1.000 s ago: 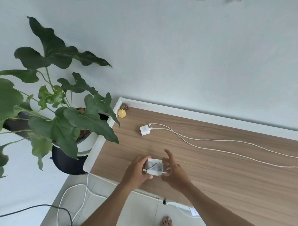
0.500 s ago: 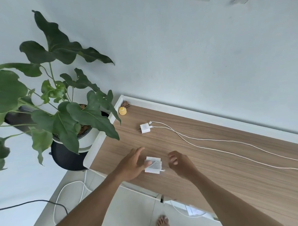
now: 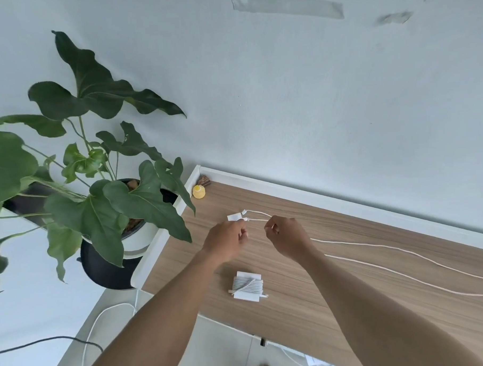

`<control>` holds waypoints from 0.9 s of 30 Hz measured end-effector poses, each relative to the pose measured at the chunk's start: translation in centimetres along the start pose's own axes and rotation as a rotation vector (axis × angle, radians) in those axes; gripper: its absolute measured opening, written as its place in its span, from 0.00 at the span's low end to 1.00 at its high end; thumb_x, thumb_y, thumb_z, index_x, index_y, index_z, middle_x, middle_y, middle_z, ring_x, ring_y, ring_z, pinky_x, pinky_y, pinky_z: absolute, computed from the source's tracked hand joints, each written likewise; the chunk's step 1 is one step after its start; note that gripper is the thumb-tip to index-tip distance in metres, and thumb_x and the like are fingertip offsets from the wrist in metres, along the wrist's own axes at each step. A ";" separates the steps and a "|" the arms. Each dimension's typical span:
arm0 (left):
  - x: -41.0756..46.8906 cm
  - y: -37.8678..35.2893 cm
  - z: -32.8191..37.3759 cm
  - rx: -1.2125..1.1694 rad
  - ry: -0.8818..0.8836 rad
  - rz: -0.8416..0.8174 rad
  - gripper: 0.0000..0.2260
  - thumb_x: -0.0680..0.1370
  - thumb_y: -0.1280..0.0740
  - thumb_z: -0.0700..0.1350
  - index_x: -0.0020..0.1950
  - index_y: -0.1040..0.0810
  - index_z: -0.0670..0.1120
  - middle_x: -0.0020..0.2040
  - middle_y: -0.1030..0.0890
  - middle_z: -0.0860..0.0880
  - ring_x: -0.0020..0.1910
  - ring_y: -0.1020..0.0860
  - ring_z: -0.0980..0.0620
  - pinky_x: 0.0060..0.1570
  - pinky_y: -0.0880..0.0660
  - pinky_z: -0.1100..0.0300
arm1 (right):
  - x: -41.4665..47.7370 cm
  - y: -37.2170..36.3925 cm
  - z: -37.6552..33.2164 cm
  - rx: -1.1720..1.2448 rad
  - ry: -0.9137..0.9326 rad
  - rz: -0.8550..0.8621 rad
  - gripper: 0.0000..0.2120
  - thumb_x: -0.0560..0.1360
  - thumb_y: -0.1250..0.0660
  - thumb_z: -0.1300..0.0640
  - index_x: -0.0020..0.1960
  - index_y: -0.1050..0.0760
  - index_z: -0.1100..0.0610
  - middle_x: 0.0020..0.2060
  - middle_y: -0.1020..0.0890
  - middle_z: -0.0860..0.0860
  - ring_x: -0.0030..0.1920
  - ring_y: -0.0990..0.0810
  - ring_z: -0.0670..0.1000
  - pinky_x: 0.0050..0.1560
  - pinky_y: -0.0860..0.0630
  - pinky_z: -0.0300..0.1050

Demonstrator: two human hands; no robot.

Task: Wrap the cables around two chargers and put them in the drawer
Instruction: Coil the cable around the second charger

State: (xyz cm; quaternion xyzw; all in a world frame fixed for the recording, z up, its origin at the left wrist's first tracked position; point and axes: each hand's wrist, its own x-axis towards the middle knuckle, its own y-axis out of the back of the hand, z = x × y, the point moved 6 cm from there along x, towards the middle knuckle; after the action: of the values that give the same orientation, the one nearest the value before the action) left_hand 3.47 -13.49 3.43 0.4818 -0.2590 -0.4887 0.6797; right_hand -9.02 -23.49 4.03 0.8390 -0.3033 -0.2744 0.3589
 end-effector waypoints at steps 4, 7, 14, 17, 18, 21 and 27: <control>1.5 -1.7 -2.1 0.100 0.001 0.008 0.11 0.78 0.37 0.47 0.60 0.28 0.48 0.58 0.24 0.49 0.57 0.26 0.47 0.52 0.29 0.54 | 1.6 -1.4 1.4 -0.027 -0.012 0.016 0.07 0.76 0.39 0.55 0.49 0.22 0.51 0.46 0.19 0.49 0.48 0.20 0.54 0.46 0.24 0.46; 2.7 -3.2 -4.6 0.129 0.099 -0.032 0.23 0.77 0.34 0.50 0.70 0.37 0.48 0.65 0.30 0.47 0.62 0.30 0.47 0.59 0.29 0.51 | 2.8 -2.5 2.8 -0.040 -0.005 0.034 0.11 0.76 0.38 0.56 0.58 0.24 0.52 0.53 0.22 0.49 0.57 0.24 0.52 0.52 0.25 0.47; 4.5 -5.3 -7.8 0.014 0.234 -0.064 0.35 0.75 0.31 0.55 0.77 0.43 0.47 0.71 0.35 0.47 0.69 0.34 0.46 0.65 0.32 0.50 | 4.0 -4.1 4.9 -0.065 -0.049 0.057 0.15 0.76 0.37 0.59 0.62 0.26 0.54 0.57 0.23 0.51 0.62 0.30 0.53 0.56 0.28 0.48; 5.0 -5.5 -7.8 0.042 0.237 -0.041 0.31 0.75 0.32 0.56 0.74 0.38 0.49 0.69 0.32 0.48 0.66 0.33 0.45 0.63 0.32 0.51 | 4.2 -4.3 5.2 -0.051 -0.028 0.074 0.16 0.75 0.36 0.60 0.63 0.26 0.55 0.59 0.25 0.52 0.63 0.32 0.54 0.60 0.30 0.49; 5.2 -5.4 -7.8 0.045 0.235 -0.020 0.28 0.76 0.32 0.56 0.73 0.35 0.50 0.67 0.31 0.48 0.65 0.33 0.46 0.62 0.32 0.52 | 4.3 -4.3 5.2 -0.051 -0.019 0.083 0.17 0.75 0.36 0.60 0.63 0.26 0.55 0.60 0.25 0.52 0.64 0.33 0.55 0.62 0.31 0.49; 5.2 -5.2 -7.3 0.013 0.227 0.013 0.22 0.77 0.33 0.54 0.70 0.31 0.50 0.64 0.28 0.49 0.63 0.31 0.47 0.61 0.32 0.52 | 4.4 -4.1 5.3 -0.046 0.000 0.099 0.18 0.75 0.36 0.60 0.65 0.27 0.55 0.62 0.26 0.51 0.66 0.35 0.56 0.66 0.33 0.50; 5.0 -3.3 -3.8 -0.444 0.216 -0.019 0.23 0.76 0.30 0.43 0.69 0.29 0.54 0.57 0.23 0.53 0.50 0.22 0.55 0.49 0.25 0.64 | 3.6 -2.1 5.5 -0.059 0.011 0.083 0.20 0.78 0.39 0.55 0.70 0.32 0.49 0.65 0.25 0.46 0.68 0.36 0.55 0.68 0.39 0.50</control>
State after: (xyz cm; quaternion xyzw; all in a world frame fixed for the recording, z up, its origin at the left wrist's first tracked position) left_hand 7.19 -16.68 -1.67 0.3722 -0.0667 -0.4857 0.7881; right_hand -9.71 -27.29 -1.72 0.8163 -0.3275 -0.2634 0.3961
